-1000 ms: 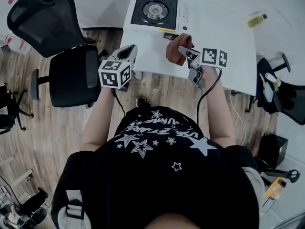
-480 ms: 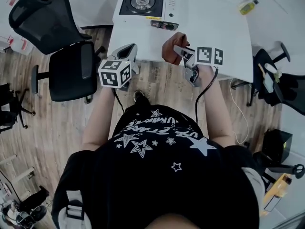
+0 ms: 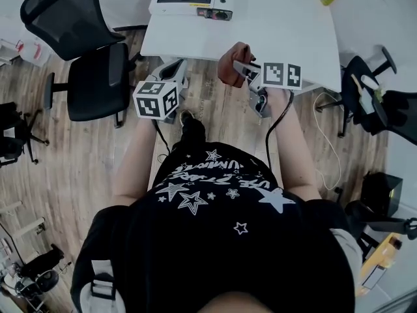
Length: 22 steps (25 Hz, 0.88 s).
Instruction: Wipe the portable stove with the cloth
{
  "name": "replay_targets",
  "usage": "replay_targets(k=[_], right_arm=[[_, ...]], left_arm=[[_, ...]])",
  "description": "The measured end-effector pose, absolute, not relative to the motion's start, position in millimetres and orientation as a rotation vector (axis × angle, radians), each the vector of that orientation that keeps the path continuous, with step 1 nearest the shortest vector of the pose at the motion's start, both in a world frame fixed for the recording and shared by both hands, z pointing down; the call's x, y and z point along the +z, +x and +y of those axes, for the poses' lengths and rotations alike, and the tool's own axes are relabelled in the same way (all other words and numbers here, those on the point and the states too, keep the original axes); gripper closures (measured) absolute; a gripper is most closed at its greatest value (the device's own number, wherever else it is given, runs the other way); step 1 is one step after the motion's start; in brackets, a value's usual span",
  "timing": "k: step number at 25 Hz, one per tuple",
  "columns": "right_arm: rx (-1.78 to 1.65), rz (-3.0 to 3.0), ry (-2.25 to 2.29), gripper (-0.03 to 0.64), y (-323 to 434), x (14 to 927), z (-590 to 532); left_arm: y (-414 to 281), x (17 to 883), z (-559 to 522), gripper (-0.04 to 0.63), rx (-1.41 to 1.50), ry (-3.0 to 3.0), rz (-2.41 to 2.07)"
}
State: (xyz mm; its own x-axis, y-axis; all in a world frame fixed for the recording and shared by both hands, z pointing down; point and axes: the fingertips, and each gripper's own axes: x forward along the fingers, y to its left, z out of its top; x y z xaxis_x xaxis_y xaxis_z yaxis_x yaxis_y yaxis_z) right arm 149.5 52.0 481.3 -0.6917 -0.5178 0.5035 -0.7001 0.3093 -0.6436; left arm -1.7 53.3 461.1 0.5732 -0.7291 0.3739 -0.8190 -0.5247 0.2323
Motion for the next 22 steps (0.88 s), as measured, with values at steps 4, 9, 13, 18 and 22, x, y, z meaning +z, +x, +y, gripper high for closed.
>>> replay_targets(k=[4, 9, 13, 18, 22], right_arm=[[1.304, -2.371, 1.134, 0.560, 161.7, 483.7, 82.6], [1.279, -2.364, 1.145, 0.560, 171.5, 486.8, 113.1], [1.240, -2.362, 1.169, 0.561, 172.1, 486.8, 128.3], [1.153, -2.349, 1.207, 0.561, 176.9, 487.8, 141.8], [1.098, -2.338, 1.239, 0.561, 181.0, 492.1, 150.5]], left_arm=[[11.6, 465.8, 86.9, 0.587, 0.334, 2.414, -1.254], [26.6, 468.8, 120.0, 0.586, 0.331, 2.408, -1.244], [29.9, 476.0, 134.1, 0.586, 0.356, 2.394, -1.245], [37.0, 476.5, 144.0, 0.586, 0.353, 2.393, -1.239], [42.9, 477.6, 152.7, 0.586, 0.344, 2.393, -1.225]])
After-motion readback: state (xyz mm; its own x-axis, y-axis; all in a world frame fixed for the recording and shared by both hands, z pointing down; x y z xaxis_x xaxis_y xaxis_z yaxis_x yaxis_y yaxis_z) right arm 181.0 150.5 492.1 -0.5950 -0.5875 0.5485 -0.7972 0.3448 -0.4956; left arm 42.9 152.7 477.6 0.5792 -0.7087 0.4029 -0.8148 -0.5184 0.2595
